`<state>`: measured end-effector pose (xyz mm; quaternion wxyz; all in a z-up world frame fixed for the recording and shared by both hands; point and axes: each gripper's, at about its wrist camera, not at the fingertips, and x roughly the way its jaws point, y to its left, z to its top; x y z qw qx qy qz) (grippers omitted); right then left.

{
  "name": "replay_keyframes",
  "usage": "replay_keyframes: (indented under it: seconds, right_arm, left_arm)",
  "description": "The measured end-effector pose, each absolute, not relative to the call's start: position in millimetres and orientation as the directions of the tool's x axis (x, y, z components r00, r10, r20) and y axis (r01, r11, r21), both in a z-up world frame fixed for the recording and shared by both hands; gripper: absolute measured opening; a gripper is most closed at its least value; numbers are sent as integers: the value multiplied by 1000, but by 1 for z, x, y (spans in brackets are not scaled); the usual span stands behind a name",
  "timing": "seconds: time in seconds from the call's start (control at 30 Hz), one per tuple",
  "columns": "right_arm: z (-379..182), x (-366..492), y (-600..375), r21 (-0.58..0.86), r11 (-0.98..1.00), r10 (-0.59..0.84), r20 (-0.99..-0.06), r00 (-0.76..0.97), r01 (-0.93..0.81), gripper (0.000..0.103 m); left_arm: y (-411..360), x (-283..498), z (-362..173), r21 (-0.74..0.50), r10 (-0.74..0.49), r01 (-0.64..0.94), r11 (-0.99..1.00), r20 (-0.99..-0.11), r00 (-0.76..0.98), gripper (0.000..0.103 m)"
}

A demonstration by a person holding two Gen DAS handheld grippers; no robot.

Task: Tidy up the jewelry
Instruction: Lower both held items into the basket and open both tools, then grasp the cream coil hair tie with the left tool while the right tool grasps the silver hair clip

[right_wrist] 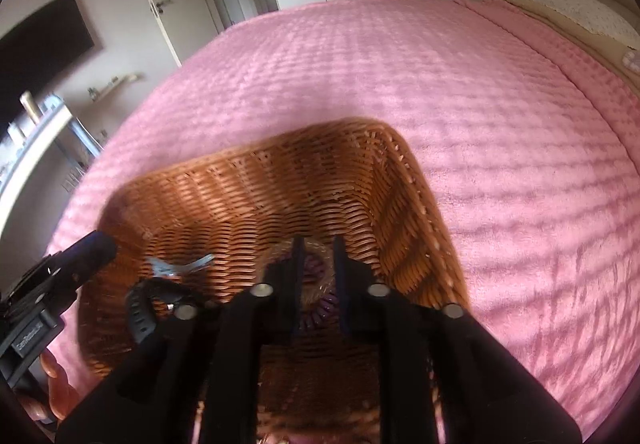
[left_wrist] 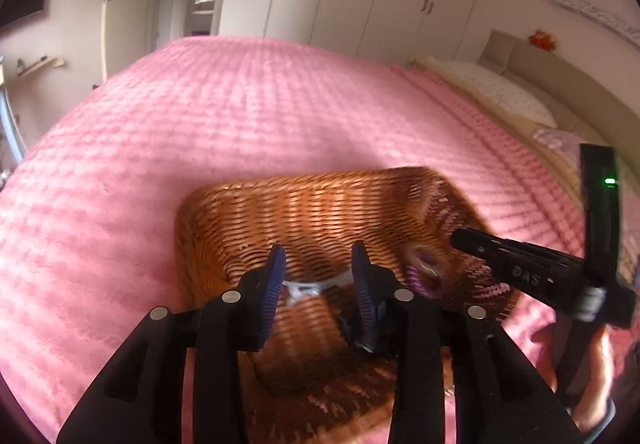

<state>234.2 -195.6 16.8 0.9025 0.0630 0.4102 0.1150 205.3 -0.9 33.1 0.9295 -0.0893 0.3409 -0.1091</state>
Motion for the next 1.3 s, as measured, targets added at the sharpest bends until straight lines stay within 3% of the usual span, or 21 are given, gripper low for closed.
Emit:
replay_keyframes:
  seconds: [0.07,0.2,0.47,0.6,0.73,0.93,1.3]
  right_arm:
    - [31,219,-202,208,964,263,-699,665,-163,26]
    - [58,176,-218,230,956,288,-629,722,-182,44]
    - [67,97,-237,135,970,241,-550,800,-200,45]
    - [42,89,-241,132,968,249,-577,777,-212,45]
    - [10,97,-241,127,967,250,-637,729,-221,32]
    - [-27,107,-240,131,964,254,-700,667,-230,24]
    - [-48,112,-229,119,958,257,-760,598,-260,24]
  left_arm:
    - [2,188,45,-249,-281,162,955,-583,762,44]
    - [11,138,71,-258,-311,203,945,-504,806,44]
    - [31,67,69,-307,-339,217,927,-435,834,46]
    - [36,56,38,-328,-349,204,922,-478,806,46]
    - [32,65,7,-330,-343,177,927,-554,759,46]
    - [23,90,-28,-335,-336,140,932,-651,680,46]
    - [14,116,-49,-322,-321,113,940,-721,614,46]
